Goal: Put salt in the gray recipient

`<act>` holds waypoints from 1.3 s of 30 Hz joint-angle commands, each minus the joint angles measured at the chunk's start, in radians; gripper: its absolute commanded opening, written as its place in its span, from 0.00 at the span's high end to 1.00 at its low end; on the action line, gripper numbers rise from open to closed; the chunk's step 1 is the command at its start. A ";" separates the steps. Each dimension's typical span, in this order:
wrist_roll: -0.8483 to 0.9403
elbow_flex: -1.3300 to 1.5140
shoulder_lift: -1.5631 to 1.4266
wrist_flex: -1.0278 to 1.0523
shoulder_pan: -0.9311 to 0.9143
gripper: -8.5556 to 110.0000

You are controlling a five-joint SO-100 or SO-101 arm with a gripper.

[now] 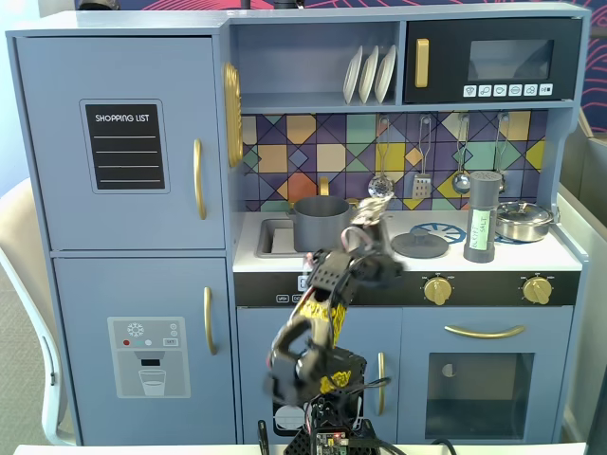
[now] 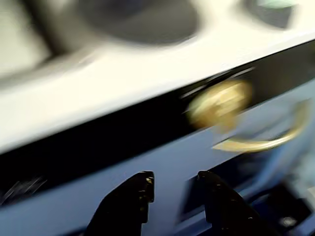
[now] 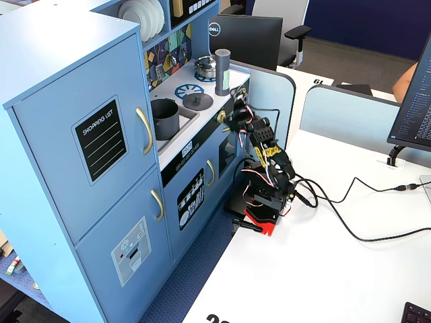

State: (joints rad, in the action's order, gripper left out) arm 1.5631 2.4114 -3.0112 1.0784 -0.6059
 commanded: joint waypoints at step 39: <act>-0.032 0.706 -0.209 0.249 0.604 0.90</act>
State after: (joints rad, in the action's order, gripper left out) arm 1.5171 3.1186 -3.2260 1.3223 0.0107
